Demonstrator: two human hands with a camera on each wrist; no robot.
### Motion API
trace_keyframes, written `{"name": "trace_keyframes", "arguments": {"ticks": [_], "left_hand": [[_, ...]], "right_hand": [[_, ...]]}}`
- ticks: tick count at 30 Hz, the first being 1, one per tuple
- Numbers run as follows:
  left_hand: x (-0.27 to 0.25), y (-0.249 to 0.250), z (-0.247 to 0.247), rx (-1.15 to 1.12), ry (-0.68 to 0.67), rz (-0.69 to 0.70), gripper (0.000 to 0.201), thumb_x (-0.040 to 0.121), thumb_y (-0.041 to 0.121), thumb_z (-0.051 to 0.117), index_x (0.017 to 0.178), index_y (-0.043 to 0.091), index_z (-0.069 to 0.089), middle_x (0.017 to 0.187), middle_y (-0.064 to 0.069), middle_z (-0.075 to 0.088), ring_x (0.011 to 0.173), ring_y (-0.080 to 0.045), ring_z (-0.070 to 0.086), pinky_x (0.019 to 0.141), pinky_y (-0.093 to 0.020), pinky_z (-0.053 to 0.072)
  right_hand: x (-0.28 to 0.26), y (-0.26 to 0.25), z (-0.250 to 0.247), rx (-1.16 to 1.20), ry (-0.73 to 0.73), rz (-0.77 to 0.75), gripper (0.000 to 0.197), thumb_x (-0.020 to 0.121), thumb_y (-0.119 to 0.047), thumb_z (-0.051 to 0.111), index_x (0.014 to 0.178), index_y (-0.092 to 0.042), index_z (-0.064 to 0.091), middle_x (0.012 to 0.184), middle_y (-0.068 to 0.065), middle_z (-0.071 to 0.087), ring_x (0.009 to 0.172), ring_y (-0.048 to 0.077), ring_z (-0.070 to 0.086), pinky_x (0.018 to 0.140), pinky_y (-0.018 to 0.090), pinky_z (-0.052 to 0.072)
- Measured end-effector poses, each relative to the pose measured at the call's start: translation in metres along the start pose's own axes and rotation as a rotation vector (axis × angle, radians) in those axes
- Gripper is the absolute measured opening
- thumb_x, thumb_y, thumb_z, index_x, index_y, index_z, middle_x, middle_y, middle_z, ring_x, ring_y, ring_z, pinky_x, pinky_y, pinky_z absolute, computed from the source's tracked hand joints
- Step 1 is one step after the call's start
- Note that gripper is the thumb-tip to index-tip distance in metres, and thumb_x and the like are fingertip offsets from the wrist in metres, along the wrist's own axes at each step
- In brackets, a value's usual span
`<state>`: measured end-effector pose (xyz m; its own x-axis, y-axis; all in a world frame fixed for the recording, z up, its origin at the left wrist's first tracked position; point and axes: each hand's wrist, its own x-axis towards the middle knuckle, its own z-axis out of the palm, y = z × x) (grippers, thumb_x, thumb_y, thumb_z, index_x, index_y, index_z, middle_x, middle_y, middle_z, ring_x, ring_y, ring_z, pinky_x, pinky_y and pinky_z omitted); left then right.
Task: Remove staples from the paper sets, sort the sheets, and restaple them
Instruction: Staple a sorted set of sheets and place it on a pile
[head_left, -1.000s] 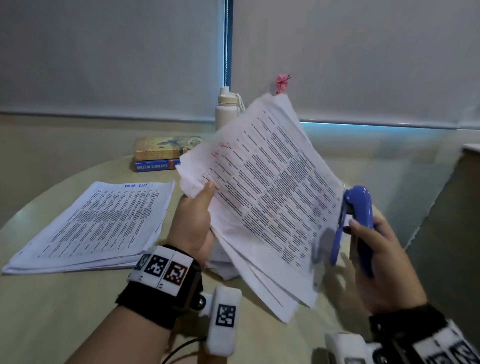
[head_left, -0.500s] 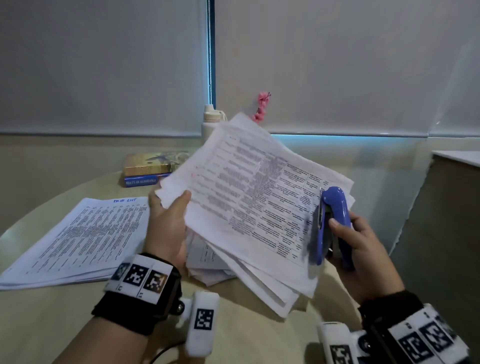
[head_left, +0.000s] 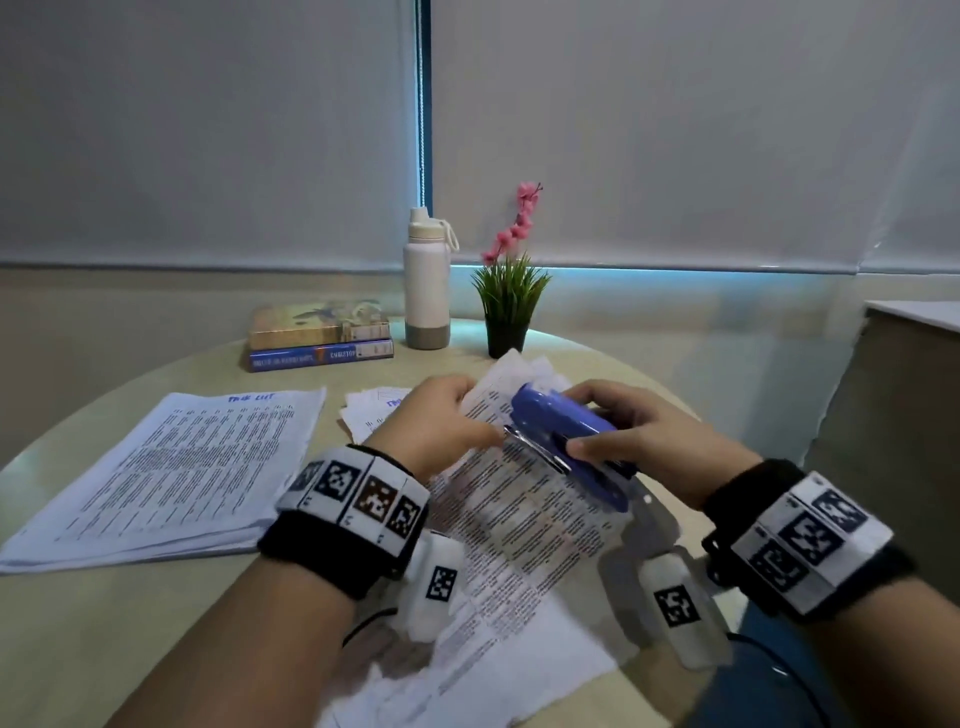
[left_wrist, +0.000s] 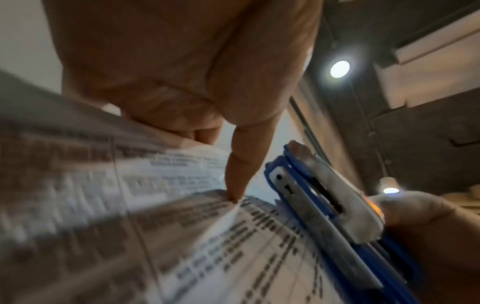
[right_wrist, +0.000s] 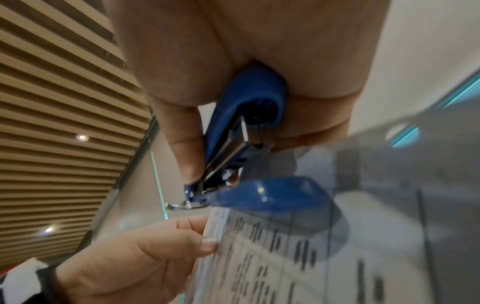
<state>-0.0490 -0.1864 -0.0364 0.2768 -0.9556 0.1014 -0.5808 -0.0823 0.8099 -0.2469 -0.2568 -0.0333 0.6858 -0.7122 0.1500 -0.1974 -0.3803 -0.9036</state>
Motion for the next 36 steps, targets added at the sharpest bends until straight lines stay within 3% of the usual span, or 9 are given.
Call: {"name": "trace_keyframes", "arguments": {"ticks": [5, 9, 14, 23, 26, 28, 30, 33, 36], "left_hand": [[0.003, -0.031, 0.0, -0.111, -0.042, -0.059, 0.023, 0.083, 0.007, 0.07, 0.105, 0.014, 0.069, 0.096, -0.006, 0.075, 0.088, -0.022, 0.072, 0.089, -0.046, 0.055], [0.007, -0.044, 0.001, -0.273, -0.048, -0.066, 0.028, 0.082, -0.003, 0.068, 0.106, 0.013, 0.069, 0.097, -0.006, 0.076, 0.088, -0.021, 0.073, 0.086, -0.043, 0.056], [0.012, -0.06, 0.003, -0.343, -0.07, -0.013, 0.029, 0.08, -0.008, 0.068, 0.097, 0.015, 0.07, 0.094, -0.007, 0.077, 0.09, -0.023, 0.073, 0.088, -0.041, 0.055], [0.011, -0.064, 0.0, -0.343, -0.073, 0.06, 0.03, 0.076, -0.007, 0.073, 0.096, 0.016, 0.072, 0.094, -0.009, 0.077, 0.089, -0.022, 0.072, 0.087, -0.039, 0.055], [0.011, -0.062, 0.001, -0.315, -0.085, 0.084, 0.031, 0.075, -0.004, 0.075, 0.1, 0.013, 0.072, 0.098, -0.011, 0.076, 0.095, -0.026, 0.07, 0.092, -0.045, 0.052], [0.011, -0.062, 0.002, -0.316, -0.079, 0.088, 0.032, 0.073, -0.002, 0.075, 0.099, 0.015, 0.073, 0.098, -0.008, 0.076, 0.095, -0.025, 0.07, 0.096, -0.047, 0.051], [0.012, -0.063, 0.003, -0.313, -0.062, 0.098, 0.032, 0.069, 0.003, 0.075, 0.096, 0.019, 0.073, 0.096, -0.006, 0.076, 0.091, -0.023, 0.071, 0.094, -0.046, 0.052], [0.012, -0.064, 0.005, -0.291, -0.046, 0.112, 0.032, 0.074, -0.003, 0.074, 0.091, 0.023, 0.073, 0.091, -0.003, 0.075, 0.082, -0.014, 0.066, 0.09, -0.043, 0.051], [0.011, -0.063, 0.004, -0.3, -0.032, 0.115, 0.031, 0.072, -0.004, 0.074, 0.091, 0.021, 0.073, 0.094, -0.007, 0.075, 0.084, -0.017, 0.066, 0.093, -0.047, 0.05]], "right_hand": [[0.012, 0.006, 0.01, -0.302, 0.093, -0.002, 0.031, 0.075, -0.013, 0.073, 0.103, -0.023, 0.062, 0.099, 0.006, 0.068, 0.087, 0.023, 0.064, 0.085, 0.039, 0.053], [0.016, 0.003, 0.022, -0.774, 0.146, -0.148, 0.043, 0.078, -0.024, 0.071, 0.119, -0.027, 0.058, 0.116, -0.005, 0.051, 0.101, 0.012, 0.047, 0.084, 0.023, 0.035], [0.019, 0.0, 0.03, -0.979, 0.187, -0.311, 0.044, 0.079, -0.03, 0.067, 0.122, -0.028, 0.058, 0.125, 0.0, 0.052, 0.112, 0.023, 0.049, 0.091, 0.032, 0.041], [0.031, 0.005, 0.026, -1.056, 0.05, -0.469, 0.047, 0.076, -0.021, 0.069, 0.122, -0.02, 0.058, 0.129, 0.004, 0.056, 0.118, 0.028, 0.053, 0.098, 0.049, 0.042], [0.03, 0.006, 0.027, -1.015, 0.054, -0.473, 0.045, 0.081, -0.022, 0.067, 0.124, -0.023, 0.055, 0.125, -0.002, 0.06, 0.116, 0.024, 0.055, 0.102, 0.042, 0.038], [0.028, 0.007, 0.03, -0.963, 0.117, -0.407, 0.043, 0.082, -0.022, 0.068, 0.124, -0.024, 0.054, 0.118, -0.003, 0.063, 0.105, 0.023, 0.057, 0.084, 0.028, 0.037], [0.026, 0.01, 0.036, -0.903, 0.15, -0.36, 0.042, 0.083, -0.021, 0.066, 0.123, -0.024, 0.053, 0.112, -0.002, 0.065, 0.098, 0.025, 0.057, 0.075, 0.028, 0.034], [0.027, 0.012, 0.041, -0.987, 0.126, -0.44, 0.042, 0.083, -0.019, 0.064, 0.123, -0.023, 0.053, 0.121, -0.004, 0.062, 0.12, 0.023, 0.052, 0.105, 0.043, 0.031], [0.028, 0.009, 0.04, -0.947, 0.126, -0.394, 0.04, 0.084, -0.02, 0.064, 0.122, -0.023, 0.052, 0.115, -0.003, 0.065, 0.11, 0.024, 0.057, 0.101, 0.036, 0.033]]}}
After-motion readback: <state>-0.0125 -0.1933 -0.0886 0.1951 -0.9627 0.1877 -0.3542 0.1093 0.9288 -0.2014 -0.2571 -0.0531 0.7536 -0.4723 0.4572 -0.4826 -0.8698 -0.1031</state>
